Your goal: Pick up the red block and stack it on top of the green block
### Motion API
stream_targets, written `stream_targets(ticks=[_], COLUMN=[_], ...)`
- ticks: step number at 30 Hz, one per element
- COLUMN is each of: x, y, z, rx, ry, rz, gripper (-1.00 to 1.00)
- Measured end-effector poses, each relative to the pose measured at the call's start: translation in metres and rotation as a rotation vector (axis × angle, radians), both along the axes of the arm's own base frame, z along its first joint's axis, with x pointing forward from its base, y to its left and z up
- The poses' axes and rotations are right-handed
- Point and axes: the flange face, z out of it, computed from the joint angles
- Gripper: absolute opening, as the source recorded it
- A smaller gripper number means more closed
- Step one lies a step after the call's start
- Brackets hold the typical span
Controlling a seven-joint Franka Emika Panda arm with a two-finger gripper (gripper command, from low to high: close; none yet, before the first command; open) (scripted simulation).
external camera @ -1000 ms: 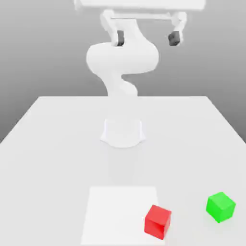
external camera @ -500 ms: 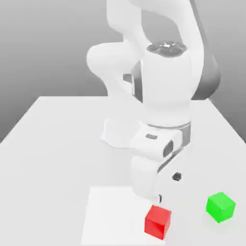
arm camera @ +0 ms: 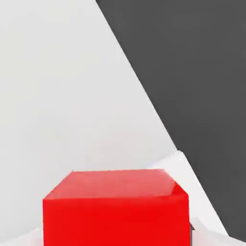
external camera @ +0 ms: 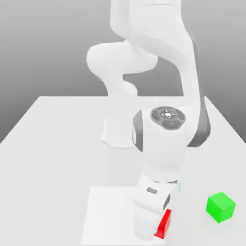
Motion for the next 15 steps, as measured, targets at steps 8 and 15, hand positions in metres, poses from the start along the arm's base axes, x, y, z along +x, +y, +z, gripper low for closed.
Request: stream_targets(ticks=[8, 15], x=[-0.038, -0.064], y=[0.124, 0.178], z=[0.066, 0.016], rx=[0.005, 0.001], ry=[0.006, 0.002], rz=[0.271, 0.396], gripper=[-1.0, 1.0])
